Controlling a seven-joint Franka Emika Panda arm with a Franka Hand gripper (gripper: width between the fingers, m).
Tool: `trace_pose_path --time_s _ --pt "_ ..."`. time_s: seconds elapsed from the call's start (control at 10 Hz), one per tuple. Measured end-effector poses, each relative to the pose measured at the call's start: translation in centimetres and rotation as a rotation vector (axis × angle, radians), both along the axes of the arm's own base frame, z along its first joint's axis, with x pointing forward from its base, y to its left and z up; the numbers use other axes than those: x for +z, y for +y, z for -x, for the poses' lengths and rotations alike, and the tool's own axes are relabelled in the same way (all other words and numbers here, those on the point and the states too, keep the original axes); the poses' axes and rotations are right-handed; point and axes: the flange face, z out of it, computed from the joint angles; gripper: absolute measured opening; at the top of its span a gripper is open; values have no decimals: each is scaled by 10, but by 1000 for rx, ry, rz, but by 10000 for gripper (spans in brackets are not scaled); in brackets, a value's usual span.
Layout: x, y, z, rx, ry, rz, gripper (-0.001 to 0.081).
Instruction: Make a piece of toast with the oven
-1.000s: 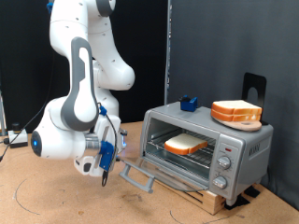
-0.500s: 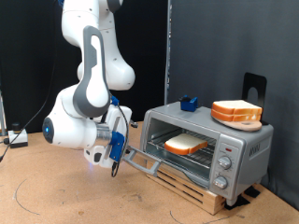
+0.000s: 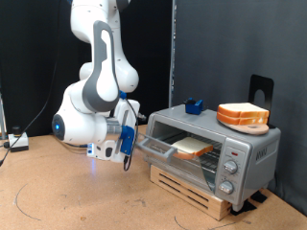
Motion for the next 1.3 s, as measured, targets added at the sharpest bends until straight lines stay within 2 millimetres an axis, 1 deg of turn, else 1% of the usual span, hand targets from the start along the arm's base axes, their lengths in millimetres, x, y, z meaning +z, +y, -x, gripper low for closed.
trace_pose_path --time_s 0.5,0.7,0.8,0.9,1.0,1.3 --pt "20 54 10 28 -20 -13 807" --pt "27 62 12 26 -30 0 807" --pt "29 61 12 19 -28 14 807" --pt "28 56 9 -7 -23 57 807" --pt "25 46 6 -29 -17 118 807" --pt "20 5 -1 -34 40 260 807"
